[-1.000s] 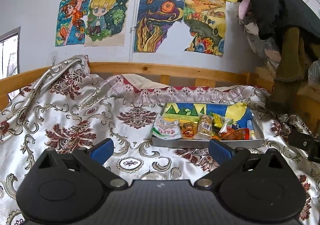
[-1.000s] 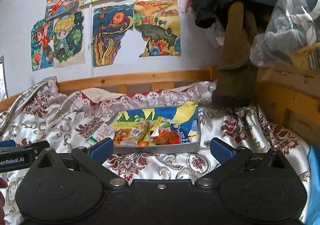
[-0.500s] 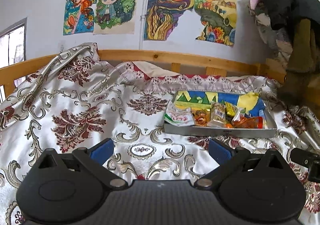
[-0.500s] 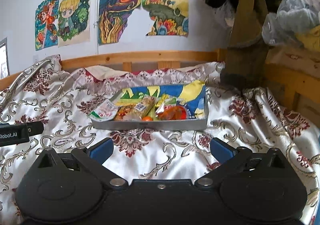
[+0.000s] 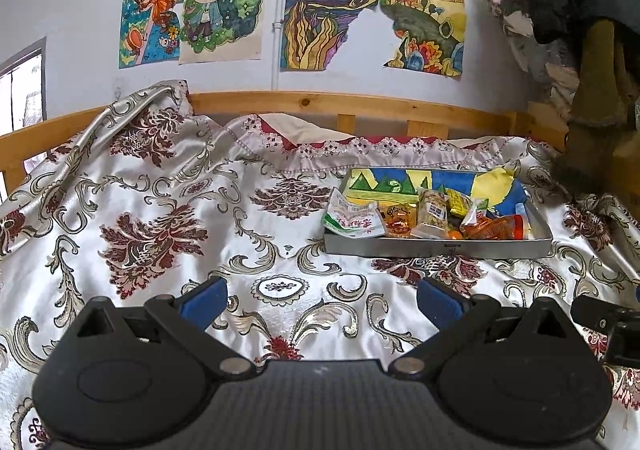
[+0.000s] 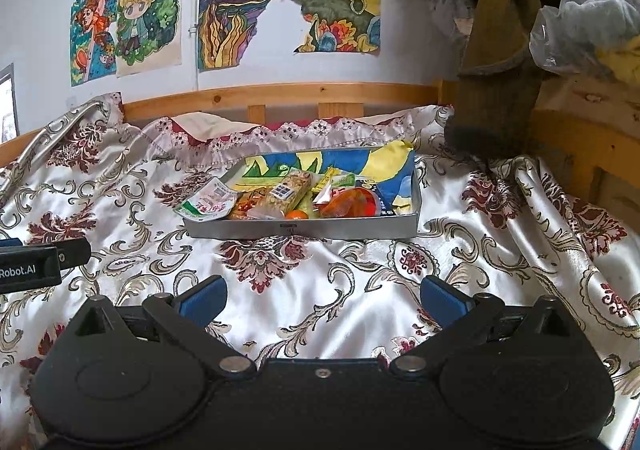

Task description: Organize snacks

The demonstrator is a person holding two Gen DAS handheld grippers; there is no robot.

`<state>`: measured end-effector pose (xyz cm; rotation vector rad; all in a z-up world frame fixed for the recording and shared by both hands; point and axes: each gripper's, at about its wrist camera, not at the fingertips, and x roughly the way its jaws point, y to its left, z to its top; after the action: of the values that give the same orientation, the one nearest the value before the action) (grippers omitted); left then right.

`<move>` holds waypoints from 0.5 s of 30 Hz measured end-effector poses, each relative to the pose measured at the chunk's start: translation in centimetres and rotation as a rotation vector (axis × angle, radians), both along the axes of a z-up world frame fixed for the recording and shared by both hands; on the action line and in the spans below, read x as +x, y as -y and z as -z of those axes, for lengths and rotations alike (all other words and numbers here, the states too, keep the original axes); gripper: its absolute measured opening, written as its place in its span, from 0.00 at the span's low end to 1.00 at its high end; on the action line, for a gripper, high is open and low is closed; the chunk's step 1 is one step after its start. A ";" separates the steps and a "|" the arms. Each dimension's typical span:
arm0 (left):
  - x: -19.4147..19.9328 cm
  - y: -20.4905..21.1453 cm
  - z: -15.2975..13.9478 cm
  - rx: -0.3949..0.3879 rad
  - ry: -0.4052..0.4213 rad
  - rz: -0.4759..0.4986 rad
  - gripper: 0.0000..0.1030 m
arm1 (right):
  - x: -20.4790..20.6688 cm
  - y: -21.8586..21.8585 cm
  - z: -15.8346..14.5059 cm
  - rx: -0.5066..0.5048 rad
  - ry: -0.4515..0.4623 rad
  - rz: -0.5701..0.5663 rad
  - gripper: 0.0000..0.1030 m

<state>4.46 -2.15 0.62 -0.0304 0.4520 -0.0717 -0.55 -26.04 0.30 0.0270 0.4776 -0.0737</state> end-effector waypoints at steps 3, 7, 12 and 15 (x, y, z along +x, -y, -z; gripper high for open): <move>0.0 0.1 0.0 0.001 0.002 -0.001 1.00 | 0.0 0.0 0.0 -0.002 0.000 -0.001 0.99; 0.0 0.1 0.0 0.001 0.002 -0.001 1.00 | 0.0 0.0 0.0 0.001 -0.002 0.000 0.99; 0.0 0.2 0.1 0.003 -0.001 0.000 1.00 | 0.0 0.0 0.0 0.000 -0.002 -0.001 0.99; -0.1 0.1 0.1 0.003 -0.002 0.000 1.00 | 0.0 0.0 0.0 0.000 -0.002 0.000 0.99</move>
<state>4.39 -2.28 0.55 -0.0277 0.4538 -0.0707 -0.55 -26.05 0.27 0.0266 0.4797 -0.0733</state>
